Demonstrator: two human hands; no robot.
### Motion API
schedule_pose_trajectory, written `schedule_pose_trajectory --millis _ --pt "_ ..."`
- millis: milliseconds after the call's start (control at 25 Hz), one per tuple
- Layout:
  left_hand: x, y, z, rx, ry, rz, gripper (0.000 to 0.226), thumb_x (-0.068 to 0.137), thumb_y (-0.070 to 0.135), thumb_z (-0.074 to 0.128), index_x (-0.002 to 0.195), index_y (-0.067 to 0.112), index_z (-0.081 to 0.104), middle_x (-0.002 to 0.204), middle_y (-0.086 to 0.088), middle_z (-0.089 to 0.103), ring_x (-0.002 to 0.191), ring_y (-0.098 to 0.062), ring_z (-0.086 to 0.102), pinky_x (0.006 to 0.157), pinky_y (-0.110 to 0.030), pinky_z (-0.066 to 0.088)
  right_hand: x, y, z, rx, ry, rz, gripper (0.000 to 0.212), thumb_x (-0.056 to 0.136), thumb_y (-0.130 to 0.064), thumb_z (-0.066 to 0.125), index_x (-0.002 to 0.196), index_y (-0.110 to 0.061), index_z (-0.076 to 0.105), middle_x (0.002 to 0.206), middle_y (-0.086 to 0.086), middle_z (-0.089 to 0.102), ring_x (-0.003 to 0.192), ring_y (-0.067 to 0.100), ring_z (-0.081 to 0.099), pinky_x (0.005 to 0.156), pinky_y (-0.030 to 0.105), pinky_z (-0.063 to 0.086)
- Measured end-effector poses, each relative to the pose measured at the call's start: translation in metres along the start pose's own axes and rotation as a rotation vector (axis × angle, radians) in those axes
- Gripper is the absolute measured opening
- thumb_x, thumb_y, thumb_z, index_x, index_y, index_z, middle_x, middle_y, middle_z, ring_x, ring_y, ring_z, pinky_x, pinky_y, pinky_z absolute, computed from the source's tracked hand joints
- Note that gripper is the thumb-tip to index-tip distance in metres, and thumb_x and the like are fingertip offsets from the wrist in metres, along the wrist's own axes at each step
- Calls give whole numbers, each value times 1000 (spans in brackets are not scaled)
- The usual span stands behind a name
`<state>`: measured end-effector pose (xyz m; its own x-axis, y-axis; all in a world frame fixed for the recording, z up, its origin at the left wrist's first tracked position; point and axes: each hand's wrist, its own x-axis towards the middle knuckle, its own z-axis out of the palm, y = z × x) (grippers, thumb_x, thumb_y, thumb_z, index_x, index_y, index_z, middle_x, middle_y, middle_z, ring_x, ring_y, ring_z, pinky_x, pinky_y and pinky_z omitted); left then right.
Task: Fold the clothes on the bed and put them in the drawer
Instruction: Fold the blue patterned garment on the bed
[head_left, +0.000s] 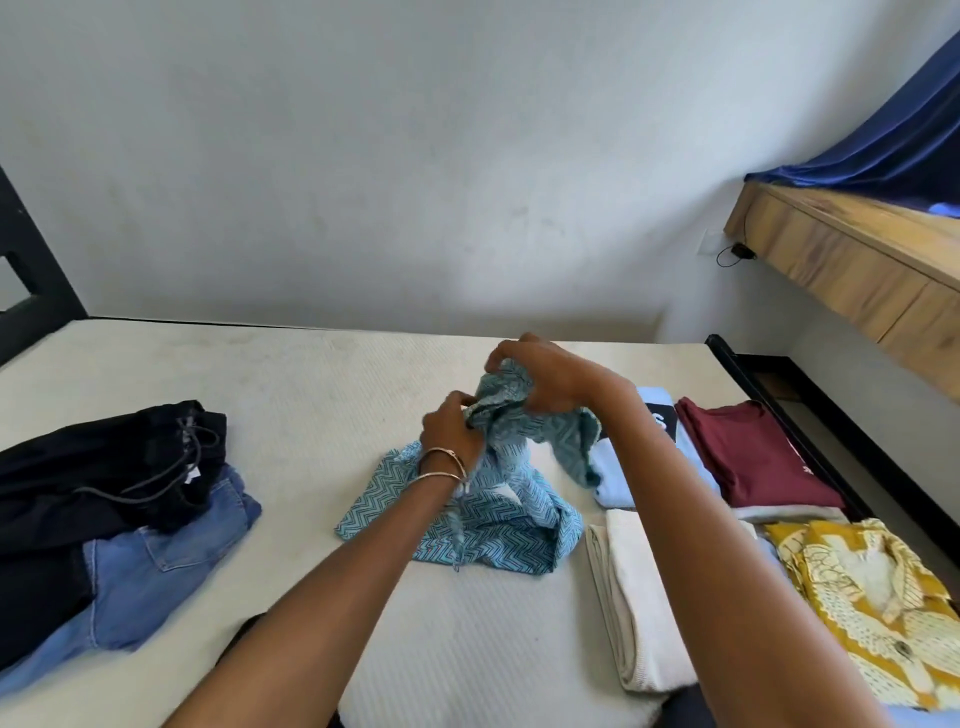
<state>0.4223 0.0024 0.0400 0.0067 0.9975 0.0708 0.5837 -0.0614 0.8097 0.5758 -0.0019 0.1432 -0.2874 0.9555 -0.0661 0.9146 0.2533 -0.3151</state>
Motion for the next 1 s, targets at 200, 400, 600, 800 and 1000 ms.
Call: schedule_pose_trajectory --millis 200,400,600,800,1000 --pt "35 7 -65 366 43 277 24 87 11 57 106 20 69 96 -9 72 89 -32 67 77 -39 57 -19 36 -14 -383 172 277 21 90 -13 55 106 -23 65 107 5 65 102 31 63 83 44 48" --pt "67 12 -125 371 118 359 24 84 12 64 103 20 75 101 -13 73 98 -34 67 85 -33 50 -32 89 -31 -206 180 435 25 89 -28 68 114 -28 67 113 0 66 112 29 59 92 48 45" --pt "66 14 -156 -255 191 359 17 76 7 78 92 9 75 82 -1 74 73 -2 66 76 -21 52 -52 101 -37 812 746 325 14 93 -14 65 79 -12 68 76 -1 68 80 21 62 67 28 51" --pt "68 16 -153 -905 5 49 23 71 25 78 81 8 68 70 2 71 66 -14 63 71 -30 55 -44 85 -32 1616 590 3 33 63 -20 85 85 -6 65 82 11 69 74 24 69 78 42 60" --pt "74 -17 -156 -753 89 -90 18 81 21 76 72 10 65 71 -5 66 68 -20 61 75 -35 53 -42 104 -4 1107 208 197 70 42 -17 97 105 -1 72 89 20 72 81 25 70 82 36 59"
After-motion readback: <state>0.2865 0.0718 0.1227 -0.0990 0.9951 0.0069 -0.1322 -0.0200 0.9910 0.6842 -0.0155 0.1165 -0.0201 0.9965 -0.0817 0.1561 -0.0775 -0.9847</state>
